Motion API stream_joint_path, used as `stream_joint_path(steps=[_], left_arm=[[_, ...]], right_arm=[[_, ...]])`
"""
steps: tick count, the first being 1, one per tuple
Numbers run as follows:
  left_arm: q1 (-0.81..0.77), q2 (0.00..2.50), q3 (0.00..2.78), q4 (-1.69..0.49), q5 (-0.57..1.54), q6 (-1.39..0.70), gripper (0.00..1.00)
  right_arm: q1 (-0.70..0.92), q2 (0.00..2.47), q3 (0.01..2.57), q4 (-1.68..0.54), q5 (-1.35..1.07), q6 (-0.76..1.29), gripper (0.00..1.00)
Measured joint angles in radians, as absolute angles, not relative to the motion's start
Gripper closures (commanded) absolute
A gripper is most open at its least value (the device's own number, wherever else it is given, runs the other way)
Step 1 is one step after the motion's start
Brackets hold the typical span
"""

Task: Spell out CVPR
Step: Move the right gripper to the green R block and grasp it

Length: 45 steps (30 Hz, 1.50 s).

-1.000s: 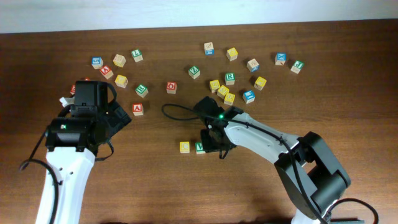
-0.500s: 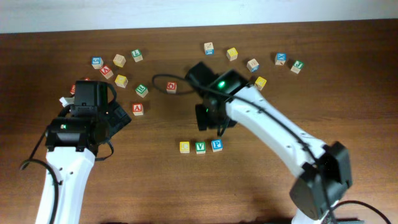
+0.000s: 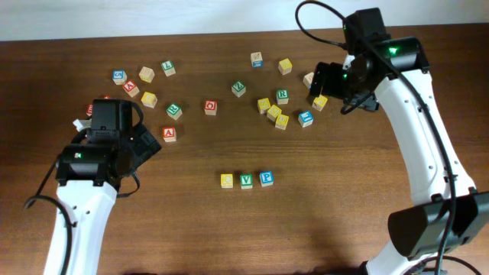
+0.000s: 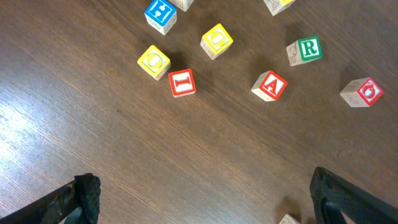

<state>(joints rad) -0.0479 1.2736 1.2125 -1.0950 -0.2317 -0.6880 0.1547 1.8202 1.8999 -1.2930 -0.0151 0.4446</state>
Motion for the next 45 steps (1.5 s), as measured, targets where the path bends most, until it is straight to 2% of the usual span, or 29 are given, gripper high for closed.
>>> stream_joint_path(steps=[5, 12, 16, 21, 22, 23, 25, 27, 34, 38, 40, 41, 45], left_arm=[[-0.048, 1.274, 1.213, -1.095, -0.232, -0.688, 0.01], [-0.048, 1.274, 1.213, -1.095, -0.232, -0.688, 0.01], [-0.048, 1.274, 1.213, -1.093, -0.232, -0.688, 0.01], [-0.048, 1.274, 1.213, -1.094, -0.232, -0.688, 0.01], [-0.048, 1.274, 1.213, -1.095, -0.232, -0.688, 0.01], [-0.048, 1.274, 1.213, -1.096, -0.232, -0.688, 0.01], [-0.048, 1.274, 1.213, -1.096, -0.232, -0.688, 0.01], [-0.048, 1.274, 1.213, -1.096, -0.232, -0.688, 0.01], [-0.048, 1.274, 1.213, -1.096, -0.232, -0.688, 0.01], [-0.048, 1.274, 1.213, -1.096, -0.232, -0.688, 0.01], [-0.048, 1.274, 1.213, -1.096, -0.232, -0.688, 0.01], [-0.048, 1.274, 1.213, -1.096, -0.232, -0.688, 0.01], [-0.048, 1.274, 1.213, -1.096, -0.232, -0.688, 0.01]], right_arm=[[0.173, 1.929, 1.899, -1.212, -0.018, 0.445, 0.01], [0.250, 1.987, 1.894, -1.070, -0.148, 0.445, 0.02], [0.281, 2.032, 1.894, -0.934, -0.065, 0.431, 0.02], [0.281, 2.164, 1.894, -0.717, -0.009, 0.290, 0.03], [0.281, 2.189, 1.894, -0.694, -0.005, 0.277, 0.07], [0.281, 2.211, 1.894, -0.690, -0.002, 0.263, 0.20], [0.281, 2.232, 1.894, -0.691, 0.000, 0.256, 0.21], [0.281, 2.249, 1.894, -0.699, 0.001, 0.250, 0.29], [0.281, 2.324, 1.894, -0.703, 0.004, 0.236, 0.32], [0.281, 2.352, 1.894, -0.703, 0.004, 0.236, 0.57], [0.281, 2.358, 1.894, -0.702, 0.004, 0.234, 0.59], [0.281, 2.358, 1.894, -0.702, 0.004, 0.235, 0.67], [0.281, 2.358, 1.894, -0.702, 0.004, 0.234, 0.77]])
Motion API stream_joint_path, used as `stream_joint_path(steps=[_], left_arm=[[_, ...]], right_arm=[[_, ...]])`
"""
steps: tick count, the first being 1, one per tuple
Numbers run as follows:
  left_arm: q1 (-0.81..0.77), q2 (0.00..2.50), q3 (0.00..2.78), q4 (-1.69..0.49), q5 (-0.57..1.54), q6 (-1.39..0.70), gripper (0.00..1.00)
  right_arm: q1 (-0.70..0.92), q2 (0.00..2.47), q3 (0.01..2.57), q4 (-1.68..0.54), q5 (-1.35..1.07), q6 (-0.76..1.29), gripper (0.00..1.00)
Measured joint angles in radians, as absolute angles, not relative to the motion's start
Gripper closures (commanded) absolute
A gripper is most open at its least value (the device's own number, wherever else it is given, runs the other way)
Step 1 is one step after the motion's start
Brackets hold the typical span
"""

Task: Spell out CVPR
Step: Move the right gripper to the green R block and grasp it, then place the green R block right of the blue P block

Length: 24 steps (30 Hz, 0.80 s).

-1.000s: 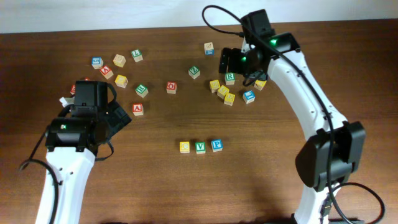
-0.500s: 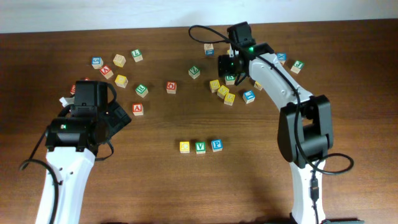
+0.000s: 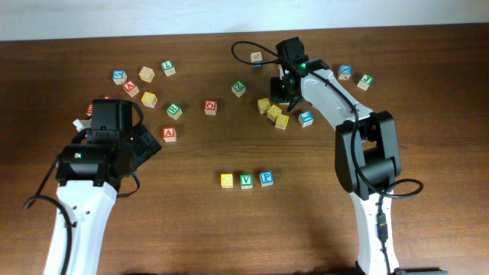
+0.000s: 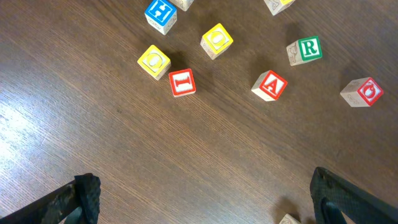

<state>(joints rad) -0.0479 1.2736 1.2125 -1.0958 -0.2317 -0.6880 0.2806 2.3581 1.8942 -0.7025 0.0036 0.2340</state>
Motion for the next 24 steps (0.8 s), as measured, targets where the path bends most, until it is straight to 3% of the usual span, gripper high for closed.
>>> stream_joint_path(steps=[10, 15, 18, 21, 24], left_arm=[[-0.048, 1.274, 1.213, -1.096, -0.231, -0.688, 0.01], [-0.048, 1.274, 1.213, -1.095, -0.232, -0.688, 0.01], [-0.048, 1.274, 1.213, -1.095, -0.232, -0.688, 0.01], [-0.048, 1.274, 1.213, -1.096, -0.232, -0.688, 0.01], [-0.048, 1.274, 1.213, -1.096, -0.232, -0.688, 0.01]], right_arm=[[0.280, 2.234, 1.894, -0.833, 0.004, 0.234, 0.81], [0.281, 1.892, 1.895, -1.074, 0.004, 0.236, 0.85], [0.281, 1.823, 1.909, -1.313, -0.018, 0.236, 0.87], [0.284, 1.827, 1.791, -1.377, -0.052, 0.235, 0.87], [0.294, 1.838, 1.565, -1.239, -0.134, 0.236, 0.87]])
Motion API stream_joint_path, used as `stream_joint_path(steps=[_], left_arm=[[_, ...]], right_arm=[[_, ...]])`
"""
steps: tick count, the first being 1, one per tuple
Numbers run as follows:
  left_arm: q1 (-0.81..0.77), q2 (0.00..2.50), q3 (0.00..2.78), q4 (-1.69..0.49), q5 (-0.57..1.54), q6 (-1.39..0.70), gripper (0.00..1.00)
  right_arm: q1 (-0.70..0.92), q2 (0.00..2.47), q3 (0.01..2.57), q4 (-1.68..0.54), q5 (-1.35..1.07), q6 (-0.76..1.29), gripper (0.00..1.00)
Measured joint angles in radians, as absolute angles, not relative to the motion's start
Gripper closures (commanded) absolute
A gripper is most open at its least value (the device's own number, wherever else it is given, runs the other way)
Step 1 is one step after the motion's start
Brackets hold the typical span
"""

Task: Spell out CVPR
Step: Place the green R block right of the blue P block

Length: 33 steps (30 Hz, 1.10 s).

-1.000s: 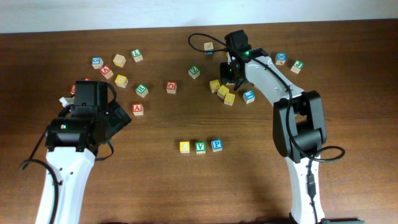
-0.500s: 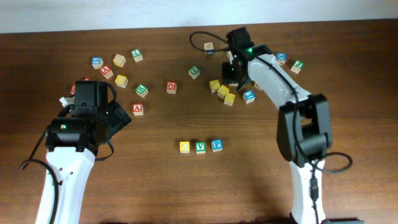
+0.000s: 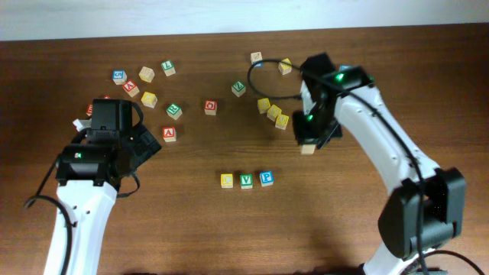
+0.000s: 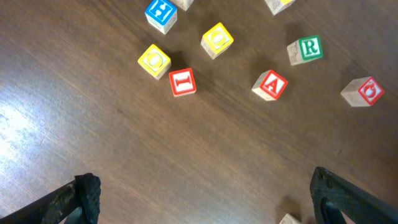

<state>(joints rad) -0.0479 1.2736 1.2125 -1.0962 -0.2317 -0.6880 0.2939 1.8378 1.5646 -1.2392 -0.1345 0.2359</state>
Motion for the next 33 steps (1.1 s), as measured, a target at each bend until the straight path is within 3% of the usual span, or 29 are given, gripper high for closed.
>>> stream_joint_path(steps=[4, 12, 19, 23, 25, 33], left_arm=[[-0.048, 1.274, 1.213, -1.095, -0.232, -0.688, 0.01], [-0.048, 1.274, 1.213, -1.096, -0.232, -0.688, 0.01], [-0.048, 1.274, 1.213, -1.095, -0.232, -0.688, 0.01], [-0.048, 1.274, 1.213, -1.095, -0.232, -0.688, 0.01], [-0.048, 1.274, 1.213, -1.096, -0.232, -0.688, 0.01], [-0.048, 1.274, 1.213, -1.095, -0.232, -0.688, 0.01]], right_arm=[[0.348, 1.847, 1.327, -1.044, -0.215, 0.244, 0.85], [0.476, 1.847, 1.211, -0.882, -0.147, 0.341, 0.84], [0.480, 1.847, 1.178, -0.836, -0.091, 0.382, 0.69], [0.480, 1.847, 1.178, -0.833, -0.090, 0.385, 0.68], [0.480, 1.847, 1.178, -0.832, -0.090, 0.385, 0.77], [0.480, 1.847, 1.178, -0.817, -0.091, 0.384, 0.77]])
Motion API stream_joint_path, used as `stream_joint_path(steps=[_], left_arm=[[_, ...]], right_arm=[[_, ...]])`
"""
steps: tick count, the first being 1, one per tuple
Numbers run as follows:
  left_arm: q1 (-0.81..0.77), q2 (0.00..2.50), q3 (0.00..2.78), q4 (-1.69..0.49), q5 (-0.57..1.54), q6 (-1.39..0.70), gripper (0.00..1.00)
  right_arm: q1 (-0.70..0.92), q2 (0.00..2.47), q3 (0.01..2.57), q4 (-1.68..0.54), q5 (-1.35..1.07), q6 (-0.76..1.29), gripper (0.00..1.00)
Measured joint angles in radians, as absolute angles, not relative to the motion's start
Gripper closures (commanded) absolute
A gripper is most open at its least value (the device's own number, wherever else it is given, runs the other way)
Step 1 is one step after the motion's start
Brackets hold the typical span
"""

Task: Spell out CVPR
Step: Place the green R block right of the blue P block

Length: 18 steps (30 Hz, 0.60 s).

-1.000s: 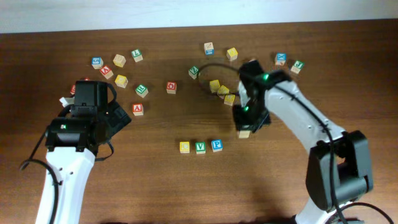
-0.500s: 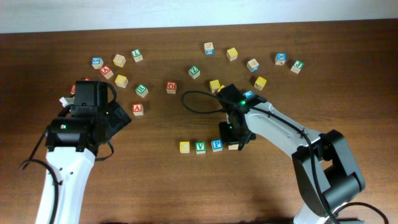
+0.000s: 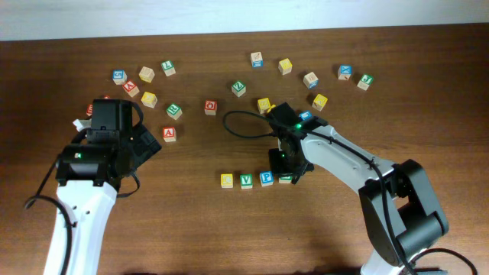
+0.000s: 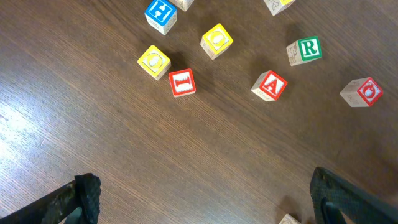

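Near the front of the table in the overhead view stands a row of three blocks: yellow C (image 3: 227, 180), green V (image 3: 246, 181), blue P (image 3: 266, 179). Right of the P, touching the row's end, my right gripper (image 3: 286, 166) is down over a green-edged block (image 3: 285, 179) and looks shut on it; its letter is hidden. My left gripper (image 4: 202, 208) hangs open over bare wood at the left, nothing between its fingers (image 4: 84, 196).
Loose letter blocks lie scattered across the back: a red A (image 3: 169, 134), a second green R (image 3: 174, 111), a yellow block (image 3: 264, 105), a blue block (image 3: 305, 116). The left wrist view shows a red I (image 4: 181, 82) and a blue H (image 4: 160, 12). A cable loops behind the right gripper.
My right gripper was up and to the right of the row with a block in it; now it is lowered at the row's right end, the block beside the P. The left arm is unchanged.
My right gripper was first high at the far right. Then it was over the green R in the back cluster. Then it held a block between cluster and row, the R gone from the cluster. Now that block stands at the row's end.
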<state>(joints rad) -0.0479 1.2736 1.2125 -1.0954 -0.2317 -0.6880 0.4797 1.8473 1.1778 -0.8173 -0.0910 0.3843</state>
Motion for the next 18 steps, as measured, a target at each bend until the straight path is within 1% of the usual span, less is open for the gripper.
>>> stream_joint_path(steps=[8, 10, 11, 12, 14, 16, 18], left_arm=[[-0.048, 1.274, 1.213, -1.096, -0.232, -0.688, 0.01], [-0.048, 1.274, 1.213, -1.096, -0.232, -0.688, 0.01], [-0.048, 1.274, 1.213, -1.095, -0.232, -0.688, 0.01], [-0.048, 1.274, 1.213, -1.096, -0.232, -0.688, 0.01], [-0.048, 1.274, 1.213, -1.096, -0.232, -0.688, 0.01], [-0.048, 1.274, 1.213, -1.096, -0.232, -0.688, 0.01], [-0.048, 1.274, 1.213, -1.095, -0.232, -0.688, 0.01]], right_arm=[[0.480, 1.847, 1.178, -0.823, -0.095, 0.313, 0.77], [0.480, 1.847, 1.178, -0.825, -0.095, 0.307, 0.73], [0.480, 1.847, 1.178, -0.825, -0.095, 0.303, 0.69], [0.480, 1.847, 1.178, -0.826, -0.095, 0.302, 0.67], [0.480, 1.847, 1.178, -0.825, -0.099, 0.300, 0.66], [0.480, 1.847, 1.178, -0.825, -0.110, 0.299, 0.57], [0.480, 1.847, 1.182, -0.838, -0.117, 0.296, 0.53]])
